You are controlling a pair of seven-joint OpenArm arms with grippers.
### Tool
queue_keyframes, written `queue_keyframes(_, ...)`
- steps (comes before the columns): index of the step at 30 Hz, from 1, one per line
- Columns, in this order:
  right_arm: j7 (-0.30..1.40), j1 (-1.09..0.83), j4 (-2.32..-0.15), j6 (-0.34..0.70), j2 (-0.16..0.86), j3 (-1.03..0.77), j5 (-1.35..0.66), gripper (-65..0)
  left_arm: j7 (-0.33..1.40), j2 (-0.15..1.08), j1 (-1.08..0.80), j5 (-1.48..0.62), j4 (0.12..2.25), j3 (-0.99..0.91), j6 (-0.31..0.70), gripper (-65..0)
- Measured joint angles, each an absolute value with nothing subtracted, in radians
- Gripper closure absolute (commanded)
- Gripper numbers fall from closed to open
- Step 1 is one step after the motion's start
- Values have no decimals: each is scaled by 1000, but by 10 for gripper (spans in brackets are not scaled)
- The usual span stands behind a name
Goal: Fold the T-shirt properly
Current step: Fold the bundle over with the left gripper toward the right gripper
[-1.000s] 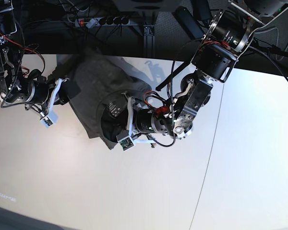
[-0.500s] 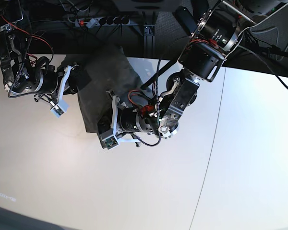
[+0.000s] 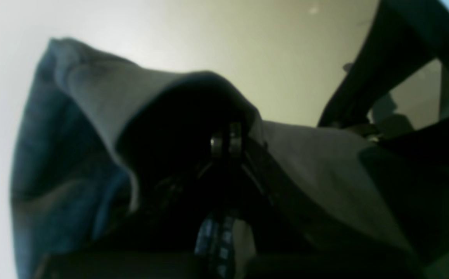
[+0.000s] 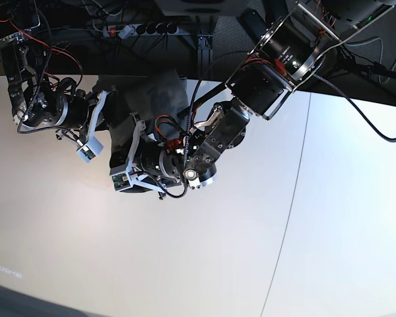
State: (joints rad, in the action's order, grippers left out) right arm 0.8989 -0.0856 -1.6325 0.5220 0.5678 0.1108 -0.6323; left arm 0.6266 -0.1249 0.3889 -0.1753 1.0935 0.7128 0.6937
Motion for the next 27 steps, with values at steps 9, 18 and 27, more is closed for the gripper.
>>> queue_keyframes(9, 891, -86, -1633, 522, 567, 111, -632, 0, 765, -125, 447, -223, 1146, 673, 651, 0)
queue_keyframes(18, 860, -86, -1632, 522, 567, 106, -596, 0, 822, -119, 447, -251, 1199, 496, 646, 0)
queue_keyframes(27, 860, -86, -1630, 522, 565, 69, -577, 0, 921, -14, 440, -444, 1202, 344, 641, 0)
